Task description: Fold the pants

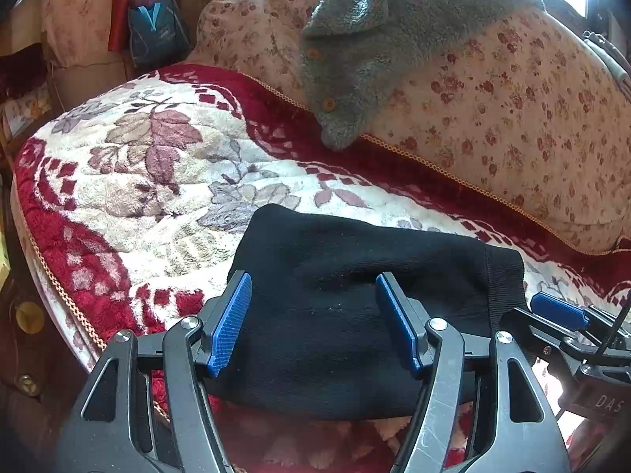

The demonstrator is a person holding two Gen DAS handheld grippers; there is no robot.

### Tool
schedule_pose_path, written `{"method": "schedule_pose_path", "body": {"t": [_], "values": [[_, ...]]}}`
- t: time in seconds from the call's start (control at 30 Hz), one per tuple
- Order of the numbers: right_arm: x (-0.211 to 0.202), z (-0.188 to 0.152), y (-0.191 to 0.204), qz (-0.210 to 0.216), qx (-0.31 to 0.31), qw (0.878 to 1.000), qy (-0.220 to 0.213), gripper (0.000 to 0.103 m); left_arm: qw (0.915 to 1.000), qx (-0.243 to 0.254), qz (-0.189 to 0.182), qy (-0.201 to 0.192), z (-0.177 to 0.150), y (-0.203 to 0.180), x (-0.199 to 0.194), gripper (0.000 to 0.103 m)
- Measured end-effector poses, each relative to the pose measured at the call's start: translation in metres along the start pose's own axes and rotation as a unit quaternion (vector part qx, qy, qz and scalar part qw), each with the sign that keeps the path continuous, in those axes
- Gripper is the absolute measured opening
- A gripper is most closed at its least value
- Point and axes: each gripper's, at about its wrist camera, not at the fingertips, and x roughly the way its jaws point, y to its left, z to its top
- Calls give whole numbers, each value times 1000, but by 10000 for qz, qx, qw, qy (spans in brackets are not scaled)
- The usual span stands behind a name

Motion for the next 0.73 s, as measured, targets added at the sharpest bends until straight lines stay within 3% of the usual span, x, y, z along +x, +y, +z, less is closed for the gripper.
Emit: {"method": "schedule_pose_path", "body": {"t": [0.73], "values": [[1, -5, 5, 36, 29, 10000, 26, 68, 9996, 203, 87, -200, -1, -7, -14, 66]]}}
